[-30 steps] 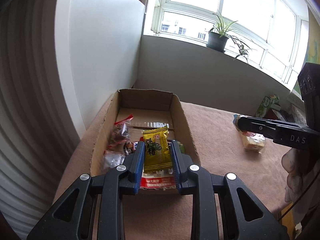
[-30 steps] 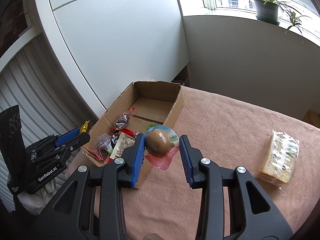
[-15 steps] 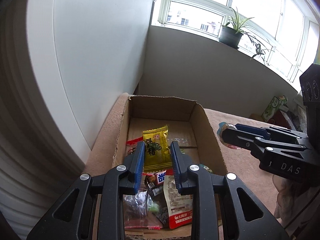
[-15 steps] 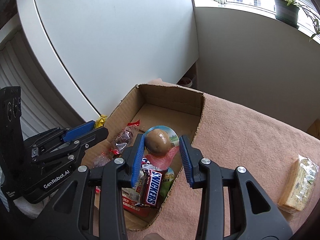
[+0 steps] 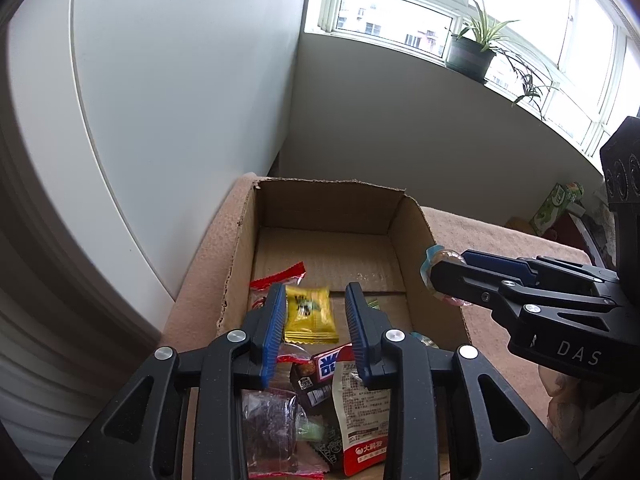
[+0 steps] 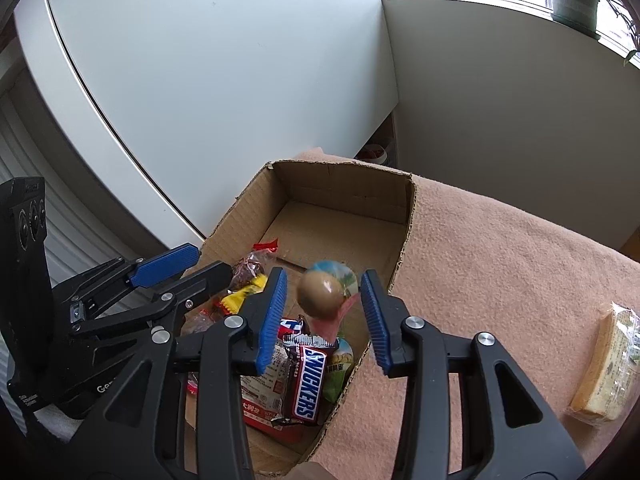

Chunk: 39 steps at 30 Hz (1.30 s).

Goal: Organize snacks
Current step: 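Carry both held candies into the cardboard box and open both grippers, then withdraw both grippers and move them toward the wrapped bread loaf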

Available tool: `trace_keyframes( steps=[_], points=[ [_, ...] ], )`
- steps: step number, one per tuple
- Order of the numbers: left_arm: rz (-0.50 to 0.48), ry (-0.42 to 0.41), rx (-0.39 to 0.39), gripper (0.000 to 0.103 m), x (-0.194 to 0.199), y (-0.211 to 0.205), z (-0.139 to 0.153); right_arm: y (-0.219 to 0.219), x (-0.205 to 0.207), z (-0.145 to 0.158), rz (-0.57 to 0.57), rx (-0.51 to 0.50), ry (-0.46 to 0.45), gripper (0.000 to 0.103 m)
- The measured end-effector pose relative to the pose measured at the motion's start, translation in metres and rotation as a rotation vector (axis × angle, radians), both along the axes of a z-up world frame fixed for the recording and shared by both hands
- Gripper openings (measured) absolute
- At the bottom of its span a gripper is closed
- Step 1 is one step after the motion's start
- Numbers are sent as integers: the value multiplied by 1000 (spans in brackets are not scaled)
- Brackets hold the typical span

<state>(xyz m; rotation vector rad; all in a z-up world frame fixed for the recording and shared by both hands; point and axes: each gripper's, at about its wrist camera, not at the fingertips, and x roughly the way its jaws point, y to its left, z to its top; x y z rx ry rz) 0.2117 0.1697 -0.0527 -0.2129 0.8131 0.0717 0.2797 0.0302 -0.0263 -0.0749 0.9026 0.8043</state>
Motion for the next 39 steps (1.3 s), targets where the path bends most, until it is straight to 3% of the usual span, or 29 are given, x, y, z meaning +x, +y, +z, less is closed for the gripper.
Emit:
trace_keyframes(
  steps=[1, 3, 6, 10, 19, 21, 23, 27, 34, 39],
  points=[
    [1, 1, -2, 46, 0, 0, 0, -2, -2, 2, -8, 2, -10, 66],
    [8, -9, -1, 55, -1, 1, 1, -5, -3, 4, -22, 10, -27, 73],
    [12, -10, 3, 56, -3, 2, 2, -11, -3, 7, -28, 14, -25, 73],
    [19, -14, 7, 56, -7, 4, 4, -19, -5, 10, -37, 15, -32, 81],
    [21, -42, 23, 56, -23, -6, 13, -49, -22, 21, -72, 42, -43, 83],
    [14, -58, 29, 56, -29, -11, 19, -60, -29, 24, -83, 47, -51, 89],
    [5, -75, 35, 56, -37, -17, 25, -71, -35, 27, -95, 58, -62, 94],
    [-20, -117, 59, 68, -54, -35, 39, -98, -47, 30, -122, 70, -60, 95],
    [-77, -165, 86, 74, -78, -72, 55, -156, -62, 31, -182, 76, -66, 98],
    [-127, -171, 64, 74, -84, -99, 56, -207, -67, 24, -243, 83, -57, 98]
  ],
)
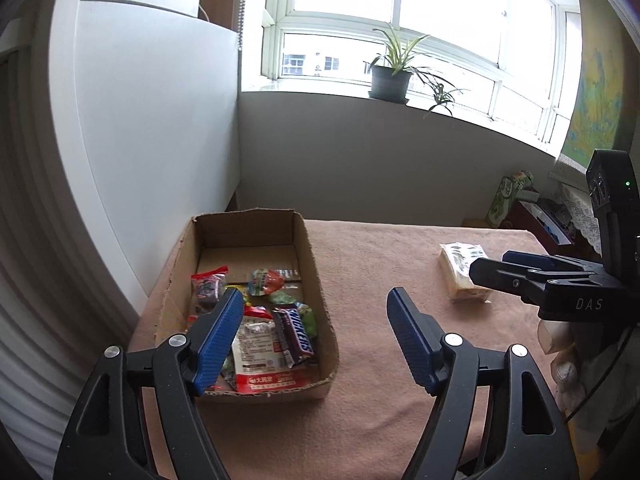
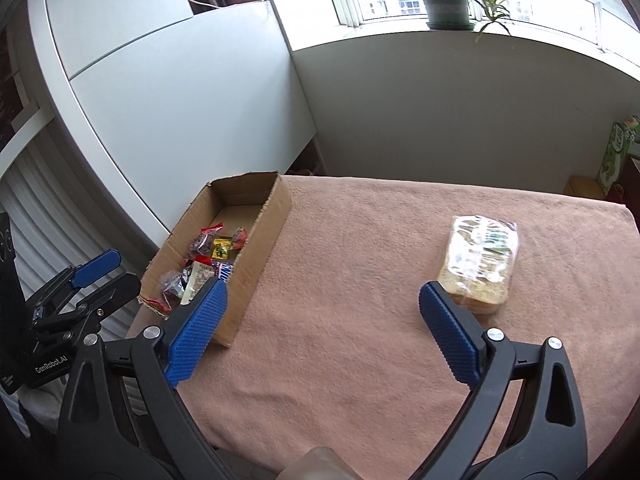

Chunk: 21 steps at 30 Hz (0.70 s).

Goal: Organize snacks
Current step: 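Withdraw both grippers and move them toward the wrapped bread loaf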

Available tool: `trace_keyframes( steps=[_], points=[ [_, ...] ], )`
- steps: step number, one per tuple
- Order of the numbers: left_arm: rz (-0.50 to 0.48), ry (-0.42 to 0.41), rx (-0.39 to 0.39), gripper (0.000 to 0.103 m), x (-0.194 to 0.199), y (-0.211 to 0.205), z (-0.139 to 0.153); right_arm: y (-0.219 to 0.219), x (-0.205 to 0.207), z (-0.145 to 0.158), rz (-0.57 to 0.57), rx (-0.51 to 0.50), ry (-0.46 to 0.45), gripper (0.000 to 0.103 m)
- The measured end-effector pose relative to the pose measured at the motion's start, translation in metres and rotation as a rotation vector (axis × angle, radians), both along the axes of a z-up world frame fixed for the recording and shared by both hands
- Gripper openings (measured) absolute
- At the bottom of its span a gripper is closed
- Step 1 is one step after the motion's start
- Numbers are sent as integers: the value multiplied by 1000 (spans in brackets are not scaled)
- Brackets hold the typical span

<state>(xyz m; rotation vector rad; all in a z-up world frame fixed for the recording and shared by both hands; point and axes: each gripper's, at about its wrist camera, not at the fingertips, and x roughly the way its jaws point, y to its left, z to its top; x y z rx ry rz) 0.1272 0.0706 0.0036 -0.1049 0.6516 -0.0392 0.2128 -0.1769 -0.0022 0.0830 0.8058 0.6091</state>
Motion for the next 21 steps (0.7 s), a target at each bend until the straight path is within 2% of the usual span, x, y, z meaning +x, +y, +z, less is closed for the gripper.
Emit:
trace_keyframes(
  steps=[12, 16, 21],
  points=[
    [-136, 70, -77, 74, 15, -71, -28, -120, 29, -37, -192, 72, 109, 99],
    [-189, 96, -98, 74, 29, -94, -38, -138, 39, -47, -226, 73, 120, 99],
    [-243, 124, -143, 74, 50, -115, -46, -144, 56, -60, -212, 94, 159, 99]
  ],
)
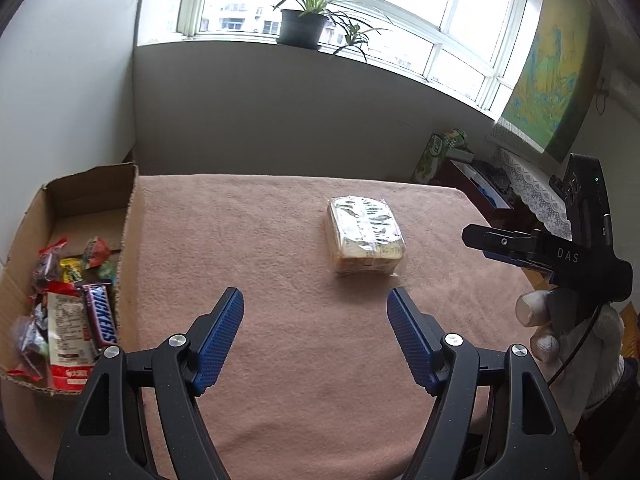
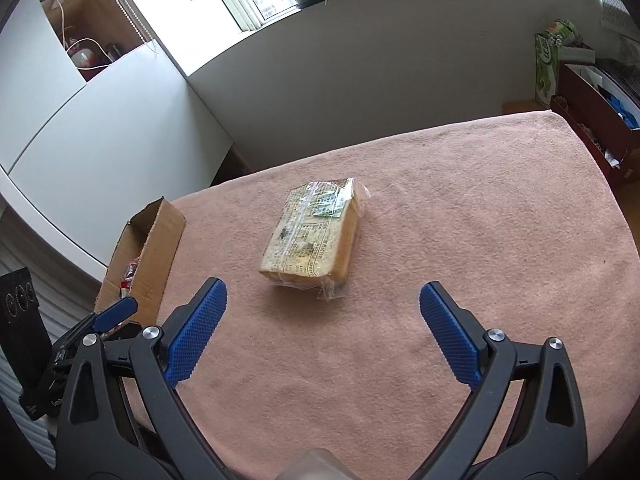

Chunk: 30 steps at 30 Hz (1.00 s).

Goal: Organize snacks
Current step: 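Withdraw both grippers and move them toward the wrapped bread loaf, then grasp the plastic-wrapped bread loaf with the right gripper and lift it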

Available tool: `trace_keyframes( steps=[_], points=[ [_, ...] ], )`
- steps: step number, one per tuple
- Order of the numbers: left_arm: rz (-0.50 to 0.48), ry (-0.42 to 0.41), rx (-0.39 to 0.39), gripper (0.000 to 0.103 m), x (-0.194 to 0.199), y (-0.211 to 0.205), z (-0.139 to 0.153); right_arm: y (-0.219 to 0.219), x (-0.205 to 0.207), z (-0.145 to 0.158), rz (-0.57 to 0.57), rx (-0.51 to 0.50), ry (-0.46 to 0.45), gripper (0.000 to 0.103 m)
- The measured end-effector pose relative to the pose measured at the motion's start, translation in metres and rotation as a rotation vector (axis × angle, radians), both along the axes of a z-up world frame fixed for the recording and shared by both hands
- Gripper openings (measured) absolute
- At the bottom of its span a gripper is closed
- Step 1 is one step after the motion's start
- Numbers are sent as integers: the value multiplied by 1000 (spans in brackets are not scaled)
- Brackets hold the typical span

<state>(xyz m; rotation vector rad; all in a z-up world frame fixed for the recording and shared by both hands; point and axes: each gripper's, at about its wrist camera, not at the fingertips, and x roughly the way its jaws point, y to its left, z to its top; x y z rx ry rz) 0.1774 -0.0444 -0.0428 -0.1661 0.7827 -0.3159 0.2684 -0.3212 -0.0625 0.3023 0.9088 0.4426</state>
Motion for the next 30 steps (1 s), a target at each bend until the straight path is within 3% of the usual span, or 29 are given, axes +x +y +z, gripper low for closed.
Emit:
trace_keyframes(
  steps=[9, 15, 19, 24, 29, 30],
  points=[
    [-73, 102, -77, 74, 47, -26, -34, 20, 31, -20, 61, 54, 57, 99],
    [-95, 144, -124, 67, 72, -32, -52, 33, 54, -37, 76, 70, 95, 83],
    [-103, 164, -122, 65, 85, -37, -59, 42, 67, -50, 92, 68, 138, 64],
    [-122, 175, -117, 63, 96, -43, -64, 46, 73, -57, 93, 48, 149, 63],
    [-150, 206, -158, 53, 103, -46, -71, 46, 75, -57, 98, 34, 162, 55],
    [-158, 198, -151, 47, 102, -48, -70, 47, 74, -56, 101, 27, 160, 53]
  ],
)
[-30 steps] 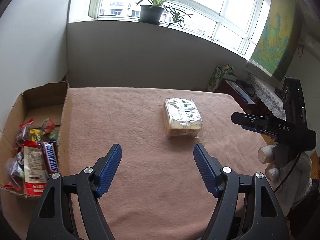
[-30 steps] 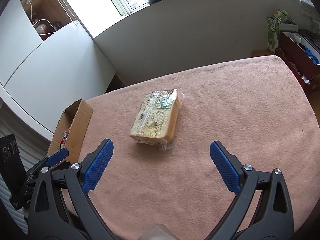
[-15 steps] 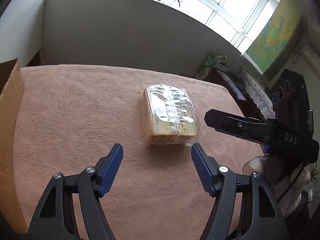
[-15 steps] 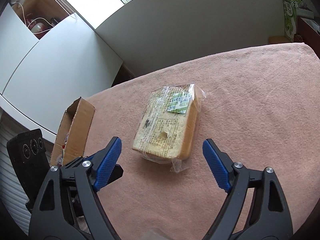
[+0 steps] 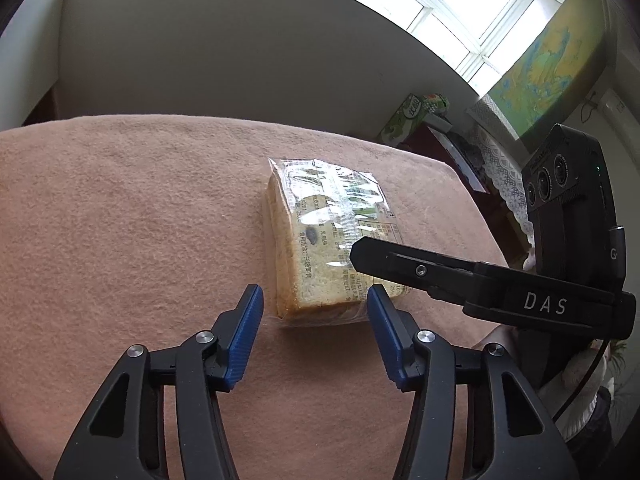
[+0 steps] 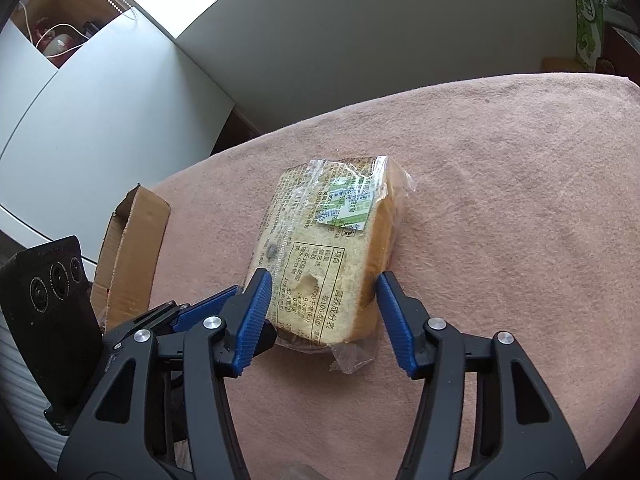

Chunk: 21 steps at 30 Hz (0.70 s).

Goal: Organize snacks
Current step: 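Grasp the plastic-wrapped bread loaf with the right gripper and lift it, then carry the bread loaf into the cardboard box and open the right gripper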

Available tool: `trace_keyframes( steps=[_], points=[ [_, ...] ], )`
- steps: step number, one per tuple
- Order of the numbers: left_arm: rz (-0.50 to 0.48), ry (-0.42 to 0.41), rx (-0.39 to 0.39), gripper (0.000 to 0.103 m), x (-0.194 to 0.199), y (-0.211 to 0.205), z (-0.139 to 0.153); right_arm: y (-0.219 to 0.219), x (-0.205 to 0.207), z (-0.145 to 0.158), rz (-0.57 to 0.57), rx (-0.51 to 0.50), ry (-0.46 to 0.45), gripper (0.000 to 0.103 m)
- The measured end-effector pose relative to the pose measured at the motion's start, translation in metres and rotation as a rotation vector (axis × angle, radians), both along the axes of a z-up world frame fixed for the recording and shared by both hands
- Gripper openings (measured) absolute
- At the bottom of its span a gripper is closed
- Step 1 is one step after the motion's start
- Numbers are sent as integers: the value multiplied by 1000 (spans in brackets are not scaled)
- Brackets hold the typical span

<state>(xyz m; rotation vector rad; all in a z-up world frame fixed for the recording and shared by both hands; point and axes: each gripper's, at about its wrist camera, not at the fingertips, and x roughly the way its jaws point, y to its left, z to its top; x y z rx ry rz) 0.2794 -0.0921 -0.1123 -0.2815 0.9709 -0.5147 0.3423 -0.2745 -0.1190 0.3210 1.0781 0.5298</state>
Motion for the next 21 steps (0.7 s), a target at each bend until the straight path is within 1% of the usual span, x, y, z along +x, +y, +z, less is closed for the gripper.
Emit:
trace_keyframes(
  steps=[4, 11, 14, 21],
  points=[
    [-24, -16, 34, 45, -3, -10, 5, -2, -3, 3, 4, -3, -8, 51],
    [-24, -39, 43, 44, -13, -11, 15, 3, -15, 13, 13, 5, -23, 50],
    [-29, -61, 63, 42, -20, -11, 23, 7, -21, 22, 24, 5, -37, 50],
    [-10, -94, 48, 42, -38, 4, 47, 24, -39, 56, 55, 18, -86, 50]
  ],
)
